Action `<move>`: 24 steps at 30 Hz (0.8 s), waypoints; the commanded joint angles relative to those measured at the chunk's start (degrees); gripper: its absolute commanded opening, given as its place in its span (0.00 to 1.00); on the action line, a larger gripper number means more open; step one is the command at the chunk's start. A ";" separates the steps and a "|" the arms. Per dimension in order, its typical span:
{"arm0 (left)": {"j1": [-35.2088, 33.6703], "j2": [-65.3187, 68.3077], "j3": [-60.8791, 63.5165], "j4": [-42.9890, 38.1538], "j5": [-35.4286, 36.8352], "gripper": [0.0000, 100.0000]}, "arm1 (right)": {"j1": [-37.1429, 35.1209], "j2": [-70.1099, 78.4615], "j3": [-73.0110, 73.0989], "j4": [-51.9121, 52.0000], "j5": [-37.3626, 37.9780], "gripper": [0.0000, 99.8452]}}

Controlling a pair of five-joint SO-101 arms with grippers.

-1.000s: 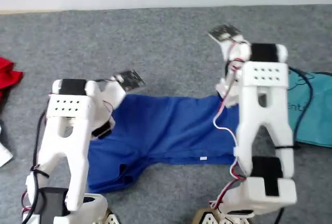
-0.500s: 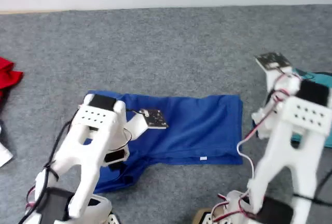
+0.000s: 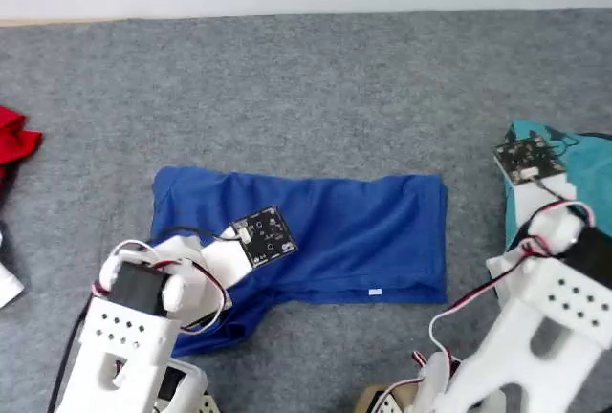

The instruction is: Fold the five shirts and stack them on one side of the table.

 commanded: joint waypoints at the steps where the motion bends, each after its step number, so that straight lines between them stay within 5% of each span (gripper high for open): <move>1: 0.44 1.05 3.30 -4.75 0.62 0.13 | 0.66 -3.56 0.79 2.15 0.62 0.04; 9: 0.44 10.55 4.26 -5.63 -7.03 0.18 | 2.59 -9.01 3.43 2.24 0.70 0.04; 24: 0.09 12.48 15.08 -18.55 -6.86 0.18 | 2.51 -11.12 4.84 2.33 0.62 0.04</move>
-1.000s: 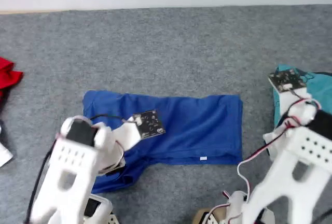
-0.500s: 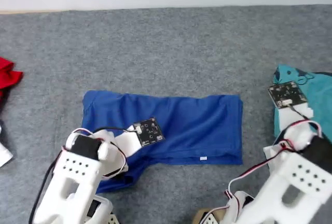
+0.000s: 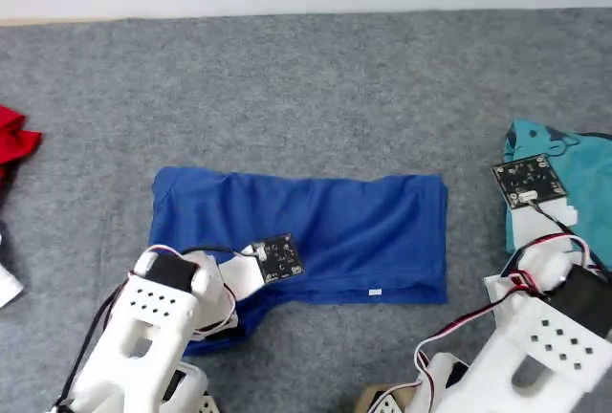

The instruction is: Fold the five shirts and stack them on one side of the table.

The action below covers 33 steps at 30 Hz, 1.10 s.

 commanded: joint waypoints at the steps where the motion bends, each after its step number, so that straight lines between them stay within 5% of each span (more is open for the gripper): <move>1: 0.09 0.26 1.10 -3.43 -0.26 0.18 | 0.31 -1.10 -0.18 2.15 0.44 0.04; 16: 0.44 0.35 2.68 -5.89 -0.26 0.18 | 0.13 -1.10 -0.18 2.15 0.18 0.04; 25: 0.44 -0.09 1.98 -5.71 -0.26 0.00 | 0.13 -1.10 -0.18 2.15 0.09 0.04; 33: 0.00 0.26 -13.41 2.11 -0.26 0.00 | 0.13 -1.01 -0.18 2.15 0.09 0.04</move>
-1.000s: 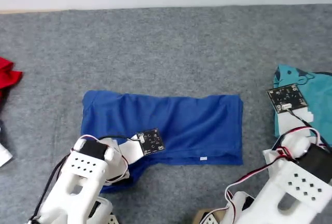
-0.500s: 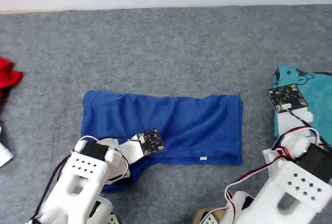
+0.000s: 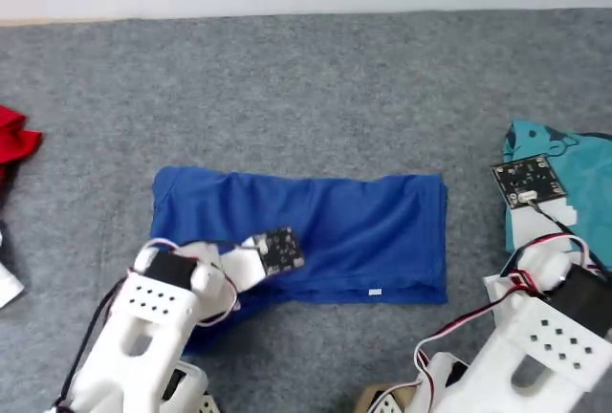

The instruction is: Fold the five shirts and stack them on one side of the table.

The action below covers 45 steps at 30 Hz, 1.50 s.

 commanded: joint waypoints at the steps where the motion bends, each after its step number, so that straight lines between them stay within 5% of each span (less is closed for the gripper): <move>1: 0.00 0.18 -9.10 2.29 0.00 0.00 | 0.13 -1.01 -0.18 2.15 0.09 0.04; 8: 0.44 1.41 -11.47 -3.43 -0.09 0.00 | 0.13 -1.01 -0.09 2.15 0.09 0.04; 15: 0.26 16.79 -14.73 -10.64 -0.26 0.00 | 0.13 -1.01 2.90 2.07 0.09 0.04; 24: 0.53 26.73 -25.80 2.55 -3.25 0.00 | 0.04 -1.01 3.60 1.98 0.18 0.04; 28: 0.44 23.47 -25.80 6.33 -3.96 0.02 | 0.04 -1.01 3.60 1.98 0.35 0.04; 33: -0.09 17.14 -25.19 8.44 -3.08 0.16 | 0.04 -1.01 3.60 1.19 0.44 0.04; 45: 2.73 3.34 -18.77 20.13 -5.80 0.17 | 0.04 -0.66 3.60 0.75 0.53 0.04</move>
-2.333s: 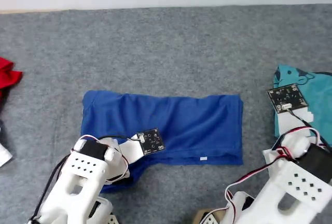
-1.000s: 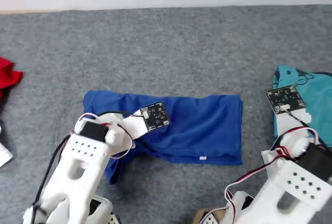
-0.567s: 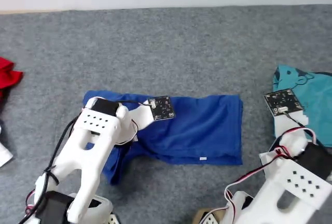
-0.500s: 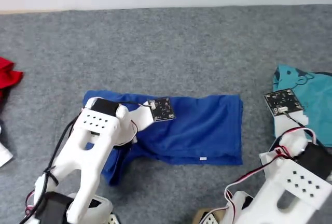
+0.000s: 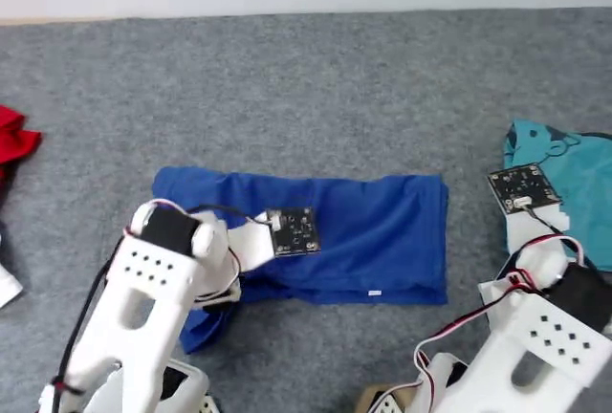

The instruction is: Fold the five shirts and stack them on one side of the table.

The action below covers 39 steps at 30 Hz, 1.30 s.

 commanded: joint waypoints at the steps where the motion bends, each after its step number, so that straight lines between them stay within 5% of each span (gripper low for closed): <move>1: 0.53 -4.13 3.30 0.88 -0.44 0.15 | 0.04 -0.57 -0.53 0.75 0.53 0.04; 8: 0.26 -7.91 15.25 -8.70 0.44 0.09 | 0.04 -0.48 -0.53 0.75 0.53 0.04; 14: 0.53 -10.81 23.87 -20.13 13.89 0.09 | 0.04 -0.48 -0.53 0.75 0.53 0.04; 30: -0.35 -12.75 19.91 -13.71 15.56 0.10 | 0.04 -0.48 -0.53 0.75 0.53 0.04; 35: -0.97 -12.75 19.12 -14.33 26.37 0.11 | 0.04 -0.48 -0.44 0.75 0.53 0.04; 39: -0.97 -12.75 19.38 -15.65 27.08 0.11 | 0.04 -0.48 -0.44 0.75 0.44 0.04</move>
